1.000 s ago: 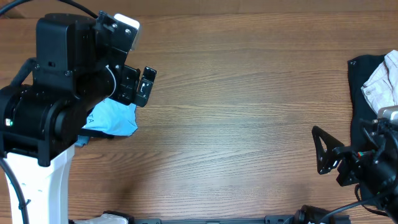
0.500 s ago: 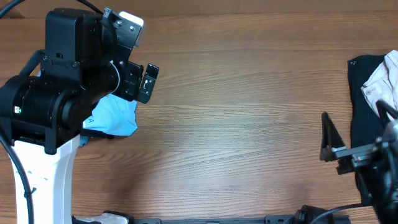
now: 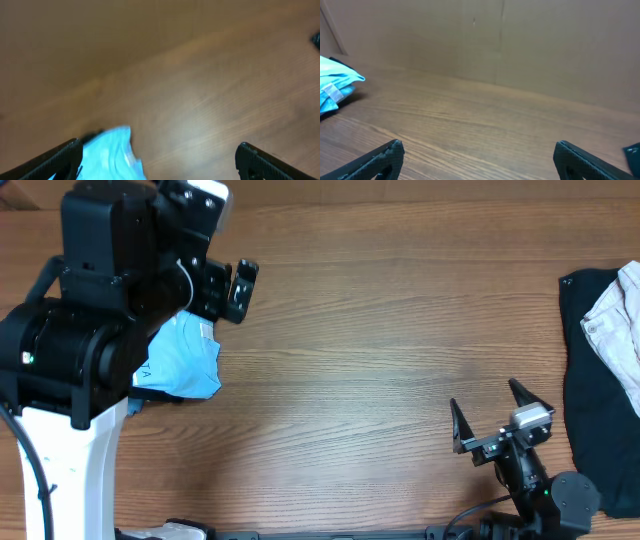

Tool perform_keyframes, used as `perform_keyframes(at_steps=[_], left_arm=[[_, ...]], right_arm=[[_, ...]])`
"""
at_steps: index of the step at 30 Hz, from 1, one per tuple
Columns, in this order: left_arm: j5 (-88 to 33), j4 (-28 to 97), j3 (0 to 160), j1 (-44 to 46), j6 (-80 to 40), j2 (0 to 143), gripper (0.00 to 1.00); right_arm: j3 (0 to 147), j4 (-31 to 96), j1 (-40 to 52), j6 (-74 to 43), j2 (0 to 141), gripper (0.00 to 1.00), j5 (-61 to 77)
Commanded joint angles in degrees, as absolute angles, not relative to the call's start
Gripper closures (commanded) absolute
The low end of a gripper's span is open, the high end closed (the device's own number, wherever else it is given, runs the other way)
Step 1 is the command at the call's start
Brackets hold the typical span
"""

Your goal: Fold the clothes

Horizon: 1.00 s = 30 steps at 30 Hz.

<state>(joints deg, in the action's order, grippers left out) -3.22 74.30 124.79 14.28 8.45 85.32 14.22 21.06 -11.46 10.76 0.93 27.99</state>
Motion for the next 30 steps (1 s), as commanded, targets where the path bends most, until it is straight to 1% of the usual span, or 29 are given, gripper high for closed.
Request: perform_keyframes(at_steps=[1,5,9,12,15,19,23,27,30], left_arm=[[-3.2,70.2,125.0,14.4,6.5,79.4,0.00],[-1.5,69.5,125.0,12.0,4.1,73.6,0.00],[-1.5,69.8,124.8,5.4,-1.8,63.3,0.00],[-1.5,71.6,123.5,2.8,-2.4,56.5,0.00],[-1.1,73.1,120.1,2.5,-2.1,50.2,0.00],[-0.8,72.0,111.2,2.2,-0.1,39.7,0.00],[-0.9,67.5,100.8,2.2,1.2,31.0,0.00],[-0.6,60.4,86.9,2.2,1.3,22.7,0.00],[0.7,52.8,75.7,2.2,1.3,18.3,0.00]], right_arm=[[11.0,19.8,-10.9,10.5,0.2,0.00,29.3],[7.7,19.3,-10.9,10.5,0.2,0.00,29.3],[5.2,15.9,-10.9,10.5,0.2,0.00,31.7],[4.9,15.2,-10.9,10.5,0.2,0.00,31.6],[4.9,15.3,-10.9,10.5,0.2,0.00,31.6],[4.9,15.3,-10.9,10.5,0.2,0.00,31.6],[4.9,15.3,-10.9,10.5,0.2,0.00,31.6],[4.9,15.3,-10.9,10.5,0.2,0.00,31.6],[4.9,15.3,-10.9,10.5,0.2,0.00,31.6]])
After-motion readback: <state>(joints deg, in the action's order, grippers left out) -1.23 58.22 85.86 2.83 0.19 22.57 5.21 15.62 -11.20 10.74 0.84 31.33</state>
